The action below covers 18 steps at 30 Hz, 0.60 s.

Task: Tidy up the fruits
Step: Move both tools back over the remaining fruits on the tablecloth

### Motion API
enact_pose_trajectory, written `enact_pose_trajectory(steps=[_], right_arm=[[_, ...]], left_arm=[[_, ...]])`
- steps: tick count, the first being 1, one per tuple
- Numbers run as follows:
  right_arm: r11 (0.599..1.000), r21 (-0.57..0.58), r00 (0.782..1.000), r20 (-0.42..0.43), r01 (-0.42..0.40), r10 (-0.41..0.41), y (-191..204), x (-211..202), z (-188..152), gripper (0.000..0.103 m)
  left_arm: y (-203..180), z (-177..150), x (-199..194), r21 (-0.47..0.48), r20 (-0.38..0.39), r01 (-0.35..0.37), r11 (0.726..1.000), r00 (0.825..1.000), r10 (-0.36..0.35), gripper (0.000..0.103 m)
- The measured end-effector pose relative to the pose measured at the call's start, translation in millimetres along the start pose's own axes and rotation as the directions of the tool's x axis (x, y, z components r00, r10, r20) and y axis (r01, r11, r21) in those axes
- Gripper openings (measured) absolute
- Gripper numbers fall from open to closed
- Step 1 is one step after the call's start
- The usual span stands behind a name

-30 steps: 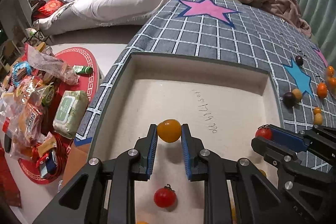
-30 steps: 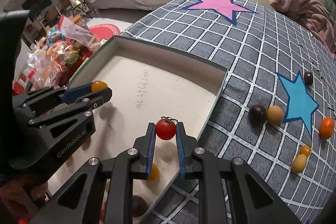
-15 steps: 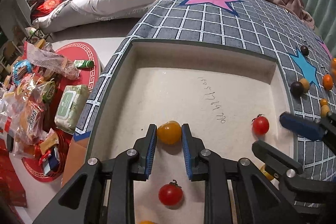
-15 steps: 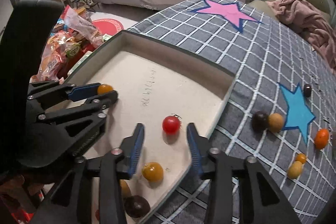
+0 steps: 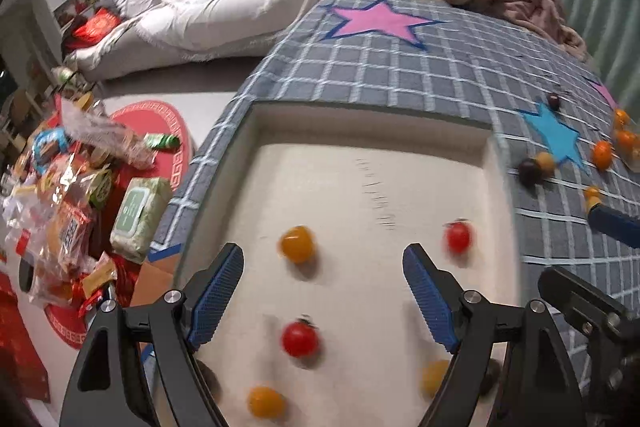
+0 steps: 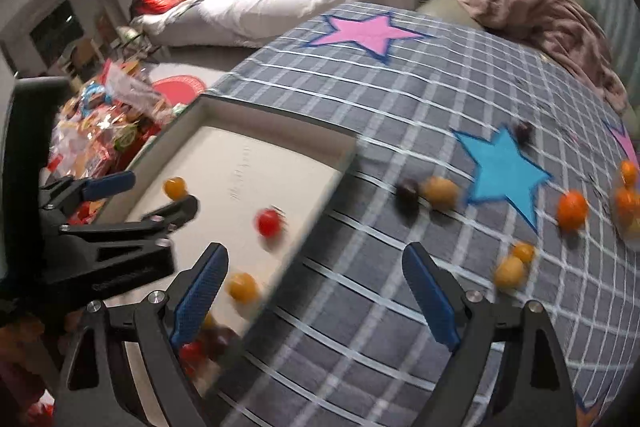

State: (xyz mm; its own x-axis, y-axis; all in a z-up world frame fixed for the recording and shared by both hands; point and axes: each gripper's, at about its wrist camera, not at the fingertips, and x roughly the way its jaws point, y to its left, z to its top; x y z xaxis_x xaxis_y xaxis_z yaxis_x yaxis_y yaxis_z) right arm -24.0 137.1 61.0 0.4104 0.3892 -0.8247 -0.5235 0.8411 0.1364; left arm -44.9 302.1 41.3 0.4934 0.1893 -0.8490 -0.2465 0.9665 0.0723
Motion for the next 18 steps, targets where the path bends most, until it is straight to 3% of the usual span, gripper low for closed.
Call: enact_pose_trajectory(steps=[10, 18], right_arm=[[0.984, 0.152, 0.995, -0.015, 0.095, -0.094, -82, -13, -36, 0.091], [0.974, 0.188, 0.992, -0.008, 0.127, -0.128, -117, -19, -53, 0.091]], left_arm=[[-76, 10, -40, 0.160, 0.076, 0.090, 0.983, 0.992, -0.103, 0.083], [-131, 17, -37, 0.274, 0.074, 0.109, 0.956, 0.988, -0.133, 0.083]])
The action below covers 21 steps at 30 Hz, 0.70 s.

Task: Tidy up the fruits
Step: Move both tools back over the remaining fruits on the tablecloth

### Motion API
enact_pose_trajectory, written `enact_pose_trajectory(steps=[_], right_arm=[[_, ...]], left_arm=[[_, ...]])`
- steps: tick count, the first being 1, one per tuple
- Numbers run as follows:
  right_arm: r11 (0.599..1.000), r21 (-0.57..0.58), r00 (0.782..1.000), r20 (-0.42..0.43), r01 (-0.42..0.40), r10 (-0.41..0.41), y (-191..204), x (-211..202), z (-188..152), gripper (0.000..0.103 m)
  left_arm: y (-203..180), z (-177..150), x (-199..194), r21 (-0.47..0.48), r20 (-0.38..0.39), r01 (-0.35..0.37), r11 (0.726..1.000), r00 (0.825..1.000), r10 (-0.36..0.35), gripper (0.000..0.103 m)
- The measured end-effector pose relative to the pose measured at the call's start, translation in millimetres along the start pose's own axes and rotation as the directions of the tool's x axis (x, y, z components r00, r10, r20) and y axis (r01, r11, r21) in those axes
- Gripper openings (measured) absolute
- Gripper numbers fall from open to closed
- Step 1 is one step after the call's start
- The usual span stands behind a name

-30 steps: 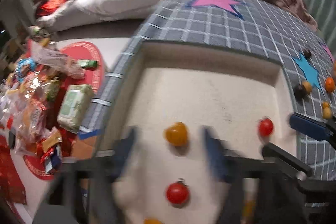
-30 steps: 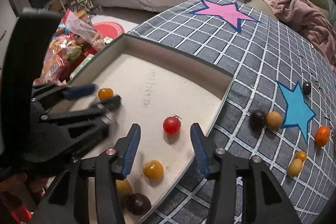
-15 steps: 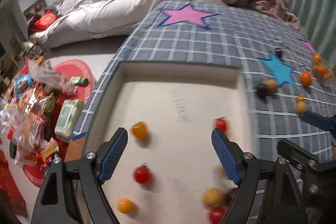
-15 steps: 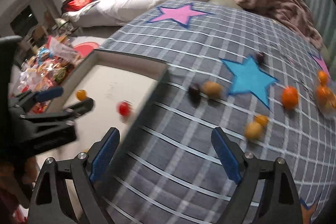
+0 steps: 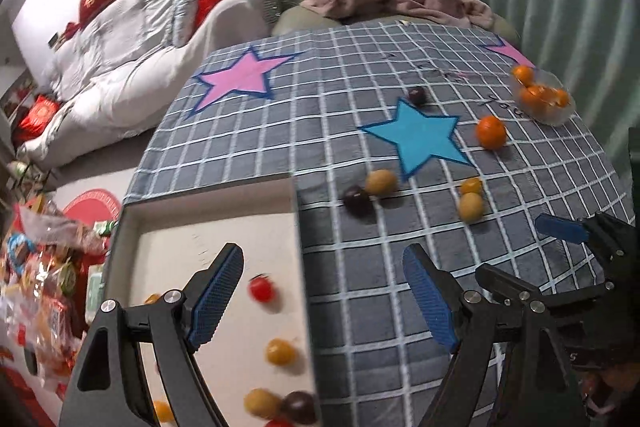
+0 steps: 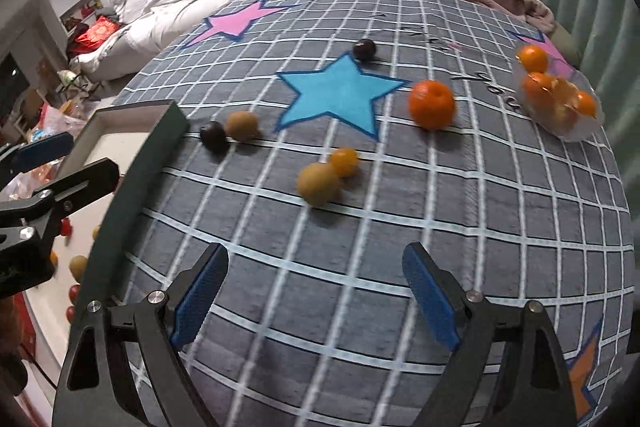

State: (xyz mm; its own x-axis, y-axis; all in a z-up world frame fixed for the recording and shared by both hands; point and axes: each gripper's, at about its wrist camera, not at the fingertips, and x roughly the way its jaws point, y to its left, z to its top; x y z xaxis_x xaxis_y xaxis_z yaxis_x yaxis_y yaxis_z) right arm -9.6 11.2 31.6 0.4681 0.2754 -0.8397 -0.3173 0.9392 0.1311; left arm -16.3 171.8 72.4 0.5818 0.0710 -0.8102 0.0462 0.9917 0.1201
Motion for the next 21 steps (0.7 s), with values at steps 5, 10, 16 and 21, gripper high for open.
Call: enact_pose_trajectory(steps=[5, 10, 16, 21], right_arm=[[1.000, -0.003, 1.000, 0.009, 0.006, -0.006, -8, 2, -1, 0.091], [1.000, -0.018, 1.000, 0.026, -0.009, 0.010, -7, 7, 1, 0.091], [0.999, -0.050, 0.999, 0.046, -0.022, 0.024, 4, 14, 7, 0.090], [0.999, -0.031, 0.998, 0.042, -0.035, 0.036, 2, 25, 12, 0.082]], left_arm=[[-19, 6, 11, 0.013, -0.017, 0.007, 1.000, 1.000, -0.007, 0.083], [-27, 22, 31, 0.011, -0.039, 0.002, 1.000, 0.999, -0.002, 0.083], [-38, 37, 61, 0.032, -0.073, -0.004, 0.999, 0.997, 0.007, 0.083], [-48, 44, 80, 0.061, -0.087, -0.007, 0.998, 0.996, 0.012, 0.076]])
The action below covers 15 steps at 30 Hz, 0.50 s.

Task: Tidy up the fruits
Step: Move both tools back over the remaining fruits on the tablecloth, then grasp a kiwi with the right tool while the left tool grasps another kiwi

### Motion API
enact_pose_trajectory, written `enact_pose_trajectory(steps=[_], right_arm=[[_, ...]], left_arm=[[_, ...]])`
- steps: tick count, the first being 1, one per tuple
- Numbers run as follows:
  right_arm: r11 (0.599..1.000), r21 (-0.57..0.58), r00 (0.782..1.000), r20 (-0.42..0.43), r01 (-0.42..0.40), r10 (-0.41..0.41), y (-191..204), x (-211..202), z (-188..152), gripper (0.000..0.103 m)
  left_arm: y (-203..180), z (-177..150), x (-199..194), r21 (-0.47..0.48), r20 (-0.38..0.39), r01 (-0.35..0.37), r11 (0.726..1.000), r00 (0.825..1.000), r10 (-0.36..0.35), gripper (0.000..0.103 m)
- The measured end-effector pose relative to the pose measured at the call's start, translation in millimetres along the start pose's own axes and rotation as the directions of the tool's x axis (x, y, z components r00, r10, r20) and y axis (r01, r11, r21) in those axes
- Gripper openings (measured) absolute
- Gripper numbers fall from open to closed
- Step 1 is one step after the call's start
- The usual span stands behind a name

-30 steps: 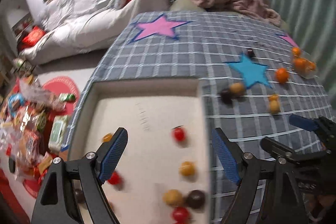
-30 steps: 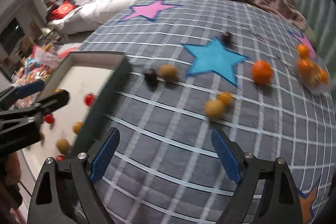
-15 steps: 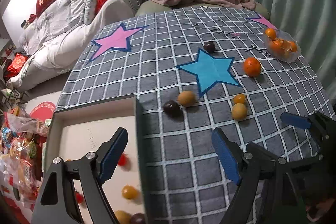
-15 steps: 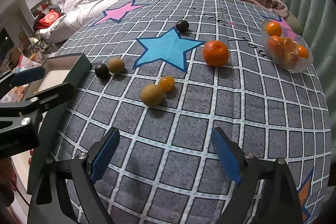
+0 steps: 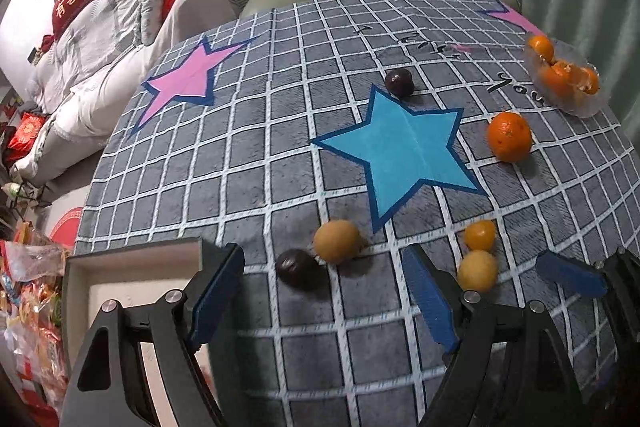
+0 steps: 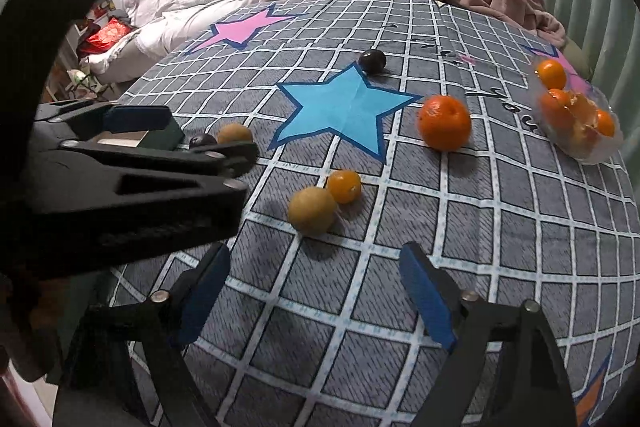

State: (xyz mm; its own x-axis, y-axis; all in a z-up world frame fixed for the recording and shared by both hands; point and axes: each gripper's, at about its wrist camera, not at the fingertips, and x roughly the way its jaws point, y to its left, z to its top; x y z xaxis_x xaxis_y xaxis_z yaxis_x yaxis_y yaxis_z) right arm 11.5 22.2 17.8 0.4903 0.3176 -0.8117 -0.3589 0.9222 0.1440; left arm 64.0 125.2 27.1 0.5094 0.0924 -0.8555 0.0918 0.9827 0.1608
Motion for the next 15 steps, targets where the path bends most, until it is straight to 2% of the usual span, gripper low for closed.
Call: enact_pose_trajectory(steps=[1, 4, 6, 7, 8, 10, 11, 13, 15], right_arm=[[1.000, 0.003, 1.000, 0.001, 0.001, -0.001, -1, 1, 1, 0.080], [1.000, 0.010, 1.000, 0.012, 0.000, 0.000, -1, 4, 4, 0.079], [1.000, 0.016, 1.000, 0.019, -0.005, 0.005, -1, 5, 7, 0.075], [1.000, 0.015, 1.000, 0.022, -0.006, 0.005, 0, 6, 9, 0.073], [1.000, 0.012, 1.000, 0.026, -0.007, 0.007, 1, 8, 10, 0.065], [1.000, 0.010, 0.999, 0.030, -0.015, 0.015, 2, 9, 12, 0.044], [1.000, 0.016, 0.999, 0.028, -0.025, 0.024, 2, 9, 12, 0.028], [0.998, 0.039, 0.998, 0.028, -0.056, 0.055, -2, 8, 11, 0.028], [0.996, 0.056, 0.997, 0.029, -0.067, 0.066, -7, 4, 8, 0.028]], left_arm=[[-1, 2, 4, 0.002, -0.012, 0.005, 1.000, 1.000, -0.005, 0.067], [-3, 6, 16, 0.004, -0.041, 0.011, 1.000, 0.999, -0.011, 0.065], [-5, 5, 21, 0.017, -0.039, -0.013, 1.000, 0.999, 0.014, 0.065], [-5, 5, 21, 0.016, -0.030, -0.008, 1.000, 1.000, 0.008, 0.061], [-5, 5, 21, 0.017, -0.028, -0.008, 1.000, 1.000, 0.009, 0.055], [-4, 5, 21, 0.024, -0.022, -0.027, 0.999, 0.999, 0.028, 0.047], [-3, 4, 20, 0.023, -0.020, -0.022, 1.000, 1.000, 0.022, 0.047], [-1, 2, 18, 0.015, -0.009, -0.011, 1.000, 1.000, 0.011, 0.046], [1, 1, 14, 0.004, 0.014, 0.009, 1.000, 1.000, -0.009, 0.039]])
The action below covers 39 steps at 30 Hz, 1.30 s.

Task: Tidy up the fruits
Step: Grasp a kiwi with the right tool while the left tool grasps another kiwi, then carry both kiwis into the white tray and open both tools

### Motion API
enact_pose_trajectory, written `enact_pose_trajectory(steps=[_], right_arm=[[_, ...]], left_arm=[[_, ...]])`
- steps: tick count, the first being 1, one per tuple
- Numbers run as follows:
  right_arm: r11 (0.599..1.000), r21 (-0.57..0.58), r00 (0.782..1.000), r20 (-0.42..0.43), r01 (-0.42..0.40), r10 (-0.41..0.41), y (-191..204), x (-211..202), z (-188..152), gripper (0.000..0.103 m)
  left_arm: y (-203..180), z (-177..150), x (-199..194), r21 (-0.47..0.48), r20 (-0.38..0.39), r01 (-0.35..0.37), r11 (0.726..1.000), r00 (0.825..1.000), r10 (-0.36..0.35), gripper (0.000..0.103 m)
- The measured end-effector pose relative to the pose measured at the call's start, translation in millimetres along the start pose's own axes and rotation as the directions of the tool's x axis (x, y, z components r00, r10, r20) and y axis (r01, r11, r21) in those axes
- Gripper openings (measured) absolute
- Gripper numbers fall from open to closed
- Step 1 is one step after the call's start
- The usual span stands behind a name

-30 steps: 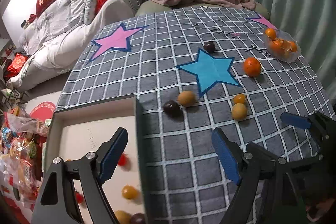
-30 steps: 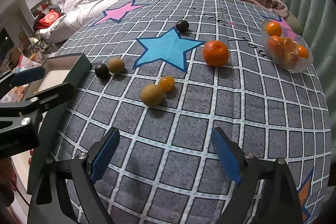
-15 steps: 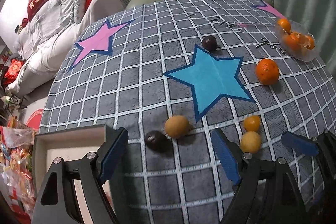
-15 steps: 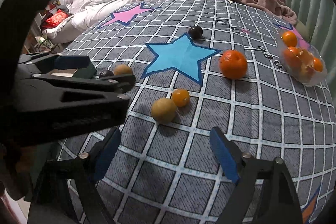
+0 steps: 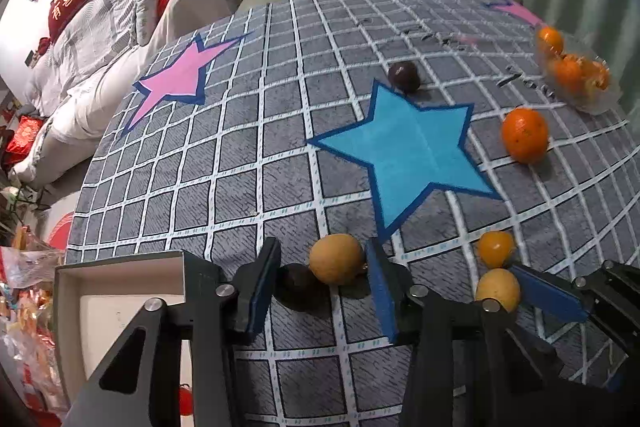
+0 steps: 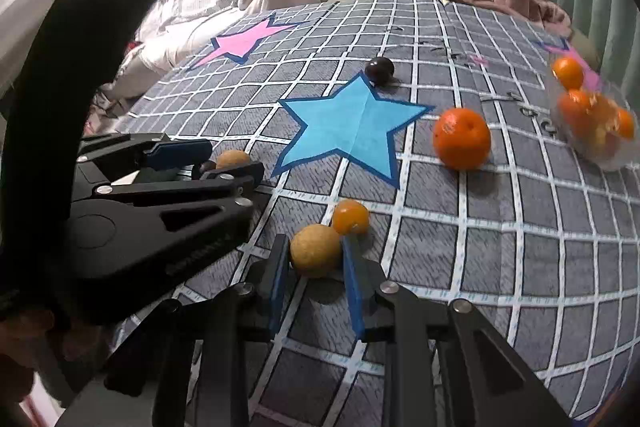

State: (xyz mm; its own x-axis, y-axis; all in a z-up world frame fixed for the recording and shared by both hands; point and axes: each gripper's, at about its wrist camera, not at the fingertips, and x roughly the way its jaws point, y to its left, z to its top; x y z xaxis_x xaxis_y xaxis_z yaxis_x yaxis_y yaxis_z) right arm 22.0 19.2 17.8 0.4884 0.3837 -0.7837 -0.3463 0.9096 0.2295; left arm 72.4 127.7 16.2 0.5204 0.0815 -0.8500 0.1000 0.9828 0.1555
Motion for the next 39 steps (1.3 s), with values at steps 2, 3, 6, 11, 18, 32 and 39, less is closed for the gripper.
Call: enact_pose_trajectory(steps=[2, 3, 6, 11, 18, 32, 39], right_arm=[[1.000, 0.013, 1.000, -0.002, -0.008, 0.008, -5, -5, -4, 0.029], [1.000, 0.020, 1.000, -0.003, -0.009, 0.009, -9, -10, -7, 0.029], [0.999, 0.038, 1.000, -0.004, -0.015, 0.015, -17, -20, -14, 0.029], [0.998, 0.061, 1.000, 0.004, -0.022, 0.021, -28, -36, -24, 0.029], [0.996, 0.075, 0.999, 0.014, -0.037, 0.036, -34, -50, -36, 0.029], [0.994, 0.095, 0.998, 0.044, -0.050, 0.046, -38, -70, -42, 0.029], [0.996, 0.064, 0.997, 0.047, -0.068, 0.065, -20, -78, -38, 0.029]], left_arm=[[0, -1, -9, -0.016, 0.019, 0.040, 0.999, 0.999, -0.039, 0.028], [-1, -1, -11, -0.024, 0.016, 0.050, 0.998, 0.999, -0.050, 0.028], [-4, -6, -20, -0.032, 0.025, 0.077, 0.997, 0.997, -0.076, 0.028], [-6, -22, -21, -0.034, 0.015, 0.064, 0.997, 0.998, -0.064, 0.028], [-13, -23, -28, -0.001, 0.043, 0.072, 0.997, 0.996, -0.072, 0.028], [-8, -43, -49, -0.038, 0.059, 0.128, 0.991, 0.990, -0.126, 0.028], [14, -60, -87, -0.092, 0.121, 0.151, 0.984, 0.983, -0.139, 0.028]])
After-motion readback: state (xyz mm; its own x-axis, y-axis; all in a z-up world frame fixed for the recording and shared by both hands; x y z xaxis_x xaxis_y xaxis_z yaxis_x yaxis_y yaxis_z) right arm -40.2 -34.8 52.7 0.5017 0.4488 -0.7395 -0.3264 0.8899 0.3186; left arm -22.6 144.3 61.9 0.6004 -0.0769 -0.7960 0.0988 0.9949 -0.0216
